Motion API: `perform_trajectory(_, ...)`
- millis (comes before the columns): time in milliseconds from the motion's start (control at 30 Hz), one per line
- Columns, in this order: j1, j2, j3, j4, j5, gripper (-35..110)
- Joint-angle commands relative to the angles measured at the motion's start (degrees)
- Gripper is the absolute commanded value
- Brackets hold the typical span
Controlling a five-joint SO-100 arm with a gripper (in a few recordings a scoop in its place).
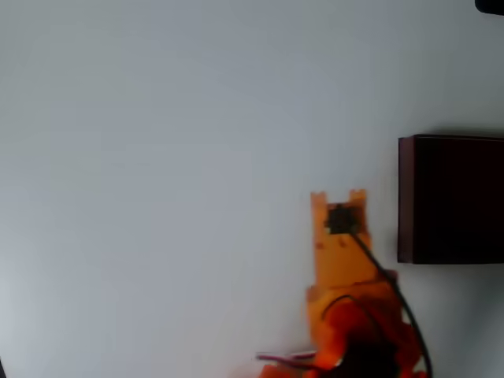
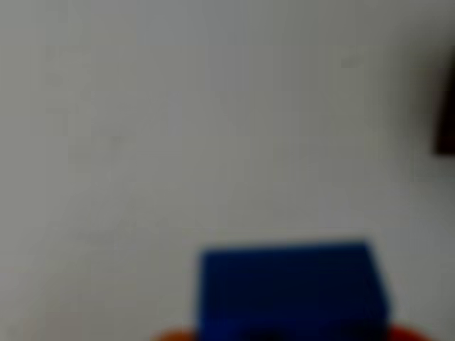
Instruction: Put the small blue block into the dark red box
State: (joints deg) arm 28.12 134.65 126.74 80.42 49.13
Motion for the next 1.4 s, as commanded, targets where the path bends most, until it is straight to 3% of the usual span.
perform_trajectory(0, 4.2, -3.3, -6.9, -3.3, -6.8, 0)
perform_trajectory(467, 11.2, -28.5, -20.3, -17.9, -22.5, 0)
perform_trajectory(733, 10.0, -40.5, -25.8, -19.5, -27.5, 17)
perform_trajectory(933, 7.9, -34.9, -22.3, -19.7, -35.2, 18)
perform_trajectory(1067, 4.9, -27.4, -17.1, -18.8, -38.1, 10)
perform_trajectory(1367, -11.4, -2.5, 1.8, -16.6, -46.8, 0)
